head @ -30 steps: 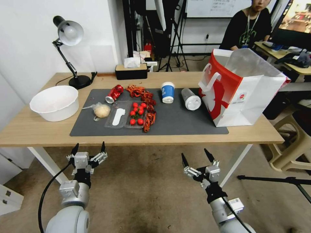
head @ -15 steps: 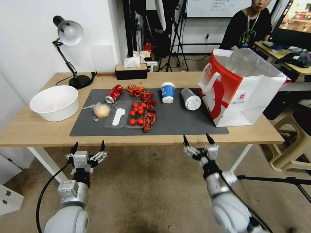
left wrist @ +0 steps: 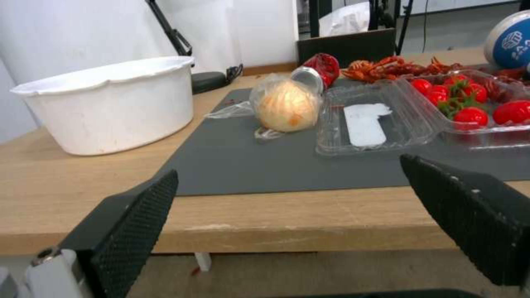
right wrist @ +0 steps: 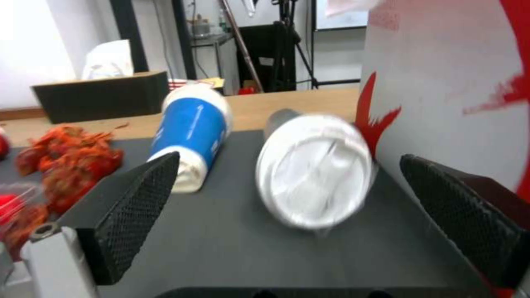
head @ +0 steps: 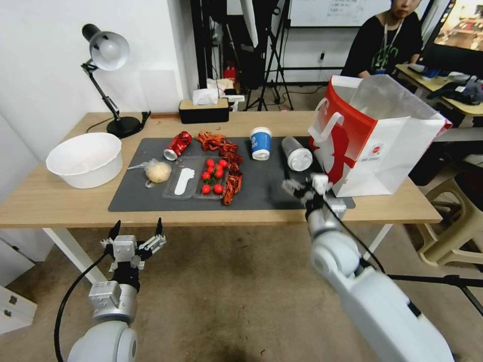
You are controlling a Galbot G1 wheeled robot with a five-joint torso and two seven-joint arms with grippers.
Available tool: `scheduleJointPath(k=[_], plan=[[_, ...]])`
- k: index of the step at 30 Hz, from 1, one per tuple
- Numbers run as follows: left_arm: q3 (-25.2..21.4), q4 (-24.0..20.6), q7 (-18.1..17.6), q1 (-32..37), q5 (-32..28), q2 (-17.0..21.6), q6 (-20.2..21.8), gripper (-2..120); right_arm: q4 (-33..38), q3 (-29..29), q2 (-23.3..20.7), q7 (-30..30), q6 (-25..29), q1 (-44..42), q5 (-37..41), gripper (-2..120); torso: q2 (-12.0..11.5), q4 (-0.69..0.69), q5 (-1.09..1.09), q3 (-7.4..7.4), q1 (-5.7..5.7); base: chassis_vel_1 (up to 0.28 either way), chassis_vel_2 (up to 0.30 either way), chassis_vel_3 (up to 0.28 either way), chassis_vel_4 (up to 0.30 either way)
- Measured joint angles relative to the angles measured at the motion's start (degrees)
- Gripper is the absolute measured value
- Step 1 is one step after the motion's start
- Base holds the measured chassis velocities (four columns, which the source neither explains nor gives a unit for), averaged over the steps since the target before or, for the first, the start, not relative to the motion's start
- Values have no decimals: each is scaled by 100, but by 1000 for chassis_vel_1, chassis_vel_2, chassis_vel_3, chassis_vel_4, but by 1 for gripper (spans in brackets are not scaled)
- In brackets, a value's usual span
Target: Pick up the trash from the table and place it into the takeout bag.
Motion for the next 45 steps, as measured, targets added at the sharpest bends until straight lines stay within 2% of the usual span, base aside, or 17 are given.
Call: scheduleJointPath(k=[6, 17, 26, 40, 44, 45], plan=[[-3, 55, -2, -17, 18, -40, -23, 100, -383, -163, 32, 273, -287, 452, 214, 100, 0, -1, 2, 0, 0, 0, 0, 0, 0], [-15, 110, -9, -42, 18, -47, -48, 100, -911, -323, 153, 401, -392, 882, 254, 100, 0, -2, 1, 0, 0, 0, 0, 0, 0], [-17, 133, -11, -49, 14, -43, -94, 100, -1318, -446, 202, 343, -364, 1104, 384, 100, 0, -1, 1, -1, 0, 0, 0, 0, 0], [-27, 148, -15, -41, 4, -38, -130, 100, -1576, -521, 317, 278, -271, 1232, 382, 100, 0, -1, 1, -1, 0, 0, 0, 0, 0], [-27, 151, -16, -38, 5, -43, -139, 100, -1649, -534, 342, 271, -254, 1278, 372, 94, 0, -1, 1, -1, 0, 0, 0, 0, 0], [-27, 152, -16, -34, 5, -44, -149, 100, -1691, -539, 355, 270, -246, 1304, 369, 88, 0, -1, 1, -1, -1, 0, 0, 0, 0]])
